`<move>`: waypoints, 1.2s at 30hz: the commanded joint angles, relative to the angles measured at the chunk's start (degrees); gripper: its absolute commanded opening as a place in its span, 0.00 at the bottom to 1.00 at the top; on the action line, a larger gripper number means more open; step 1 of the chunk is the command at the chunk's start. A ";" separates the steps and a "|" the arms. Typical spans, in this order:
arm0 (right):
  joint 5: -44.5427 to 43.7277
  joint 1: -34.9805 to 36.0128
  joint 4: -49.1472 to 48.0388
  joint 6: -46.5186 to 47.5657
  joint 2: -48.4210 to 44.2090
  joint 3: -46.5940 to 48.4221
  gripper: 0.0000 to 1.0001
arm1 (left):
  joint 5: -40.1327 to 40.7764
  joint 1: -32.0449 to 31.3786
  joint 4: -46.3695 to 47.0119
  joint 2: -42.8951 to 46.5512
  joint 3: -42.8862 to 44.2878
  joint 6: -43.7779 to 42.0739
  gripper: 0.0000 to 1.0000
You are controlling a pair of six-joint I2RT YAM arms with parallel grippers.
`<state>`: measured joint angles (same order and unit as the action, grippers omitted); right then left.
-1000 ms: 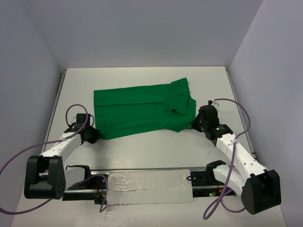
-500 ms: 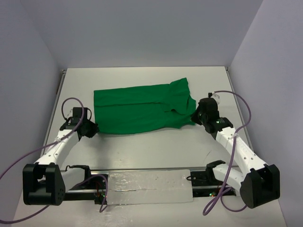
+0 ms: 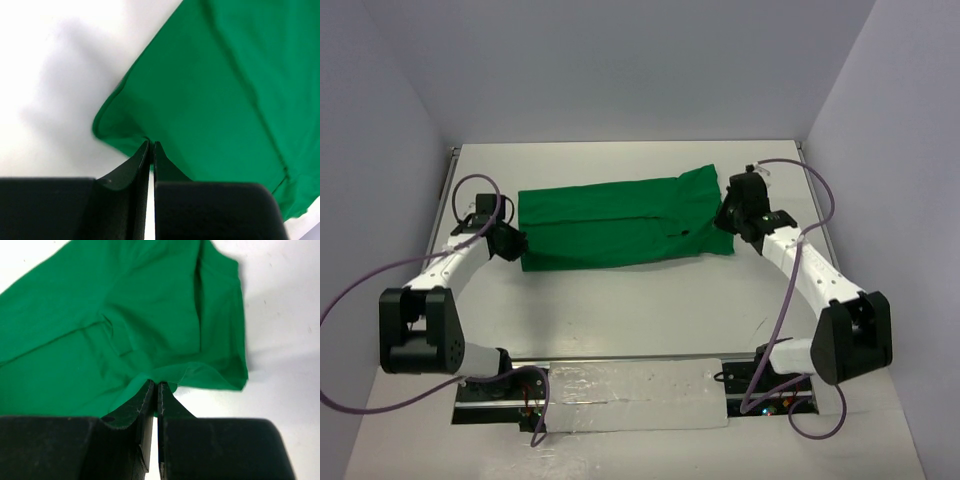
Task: Fold and stack the t-shirts
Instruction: Fold the other side of the tshirt into a rectangle
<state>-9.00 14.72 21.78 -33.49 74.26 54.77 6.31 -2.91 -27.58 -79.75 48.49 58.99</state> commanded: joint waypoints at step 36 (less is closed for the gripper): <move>2.14 -4.02 -1.14 3.78 27.11 23.37 0.09 | 1.47 3.90 3.87 -24.78 20.48 -1.50 0.10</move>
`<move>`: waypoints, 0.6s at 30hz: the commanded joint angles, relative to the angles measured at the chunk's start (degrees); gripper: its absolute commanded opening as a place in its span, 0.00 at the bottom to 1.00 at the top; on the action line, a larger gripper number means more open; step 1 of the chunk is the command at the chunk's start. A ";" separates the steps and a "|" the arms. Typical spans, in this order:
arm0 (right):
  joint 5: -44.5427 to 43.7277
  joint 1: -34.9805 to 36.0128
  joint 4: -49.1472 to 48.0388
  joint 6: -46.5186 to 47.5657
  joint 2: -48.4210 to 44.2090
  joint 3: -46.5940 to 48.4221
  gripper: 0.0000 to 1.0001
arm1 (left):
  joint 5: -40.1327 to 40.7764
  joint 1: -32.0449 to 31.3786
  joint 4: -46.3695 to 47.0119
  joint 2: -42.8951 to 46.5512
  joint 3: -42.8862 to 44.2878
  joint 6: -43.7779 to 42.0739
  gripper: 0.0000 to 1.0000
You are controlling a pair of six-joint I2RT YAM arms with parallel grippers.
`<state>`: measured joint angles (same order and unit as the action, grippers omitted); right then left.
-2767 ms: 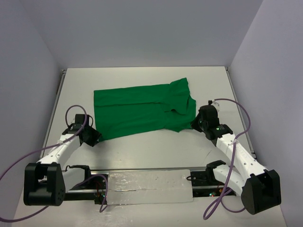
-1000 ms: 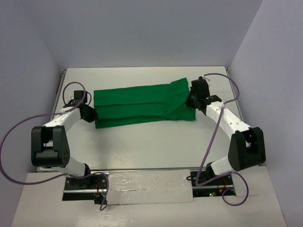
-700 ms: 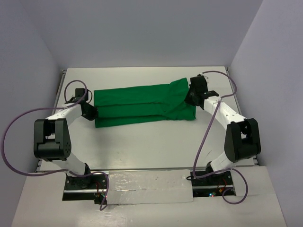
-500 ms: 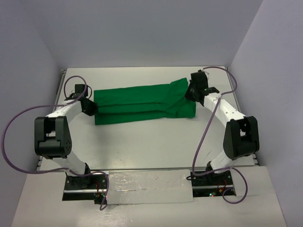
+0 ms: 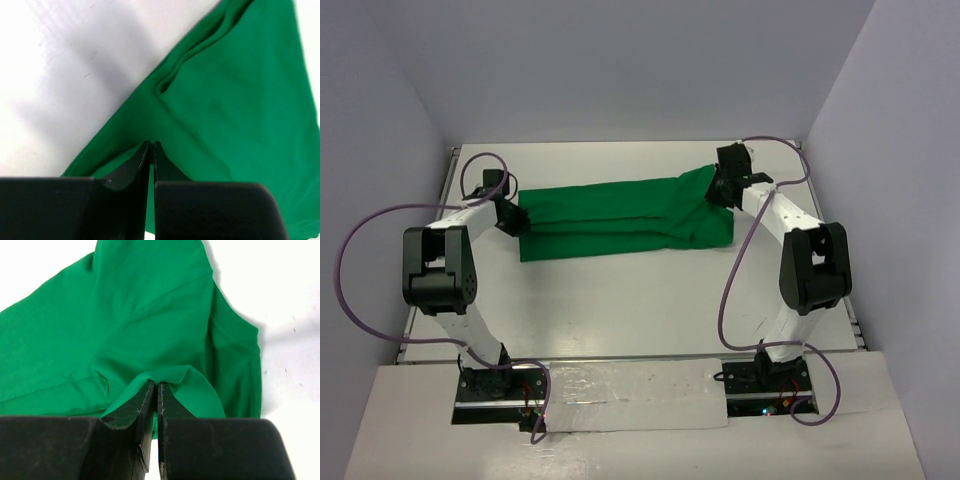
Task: Fold and stack the t-shirts
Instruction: Fold the other side of the tshirt into a rectangle
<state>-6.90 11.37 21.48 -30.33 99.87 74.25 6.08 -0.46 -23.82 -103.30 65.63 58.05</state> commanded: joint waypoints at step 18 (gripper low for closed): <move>14.36 -1.97 -7.95 -5.34 -9.57 -7.66 0.79 | 5.08 1.80 -2.13 14.12 -0.57 -2.29 0.81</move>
<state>-0.56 9.71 19.25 -32.77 97.63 73.05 8.94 1.69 -27.74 -99.19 66.95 57.46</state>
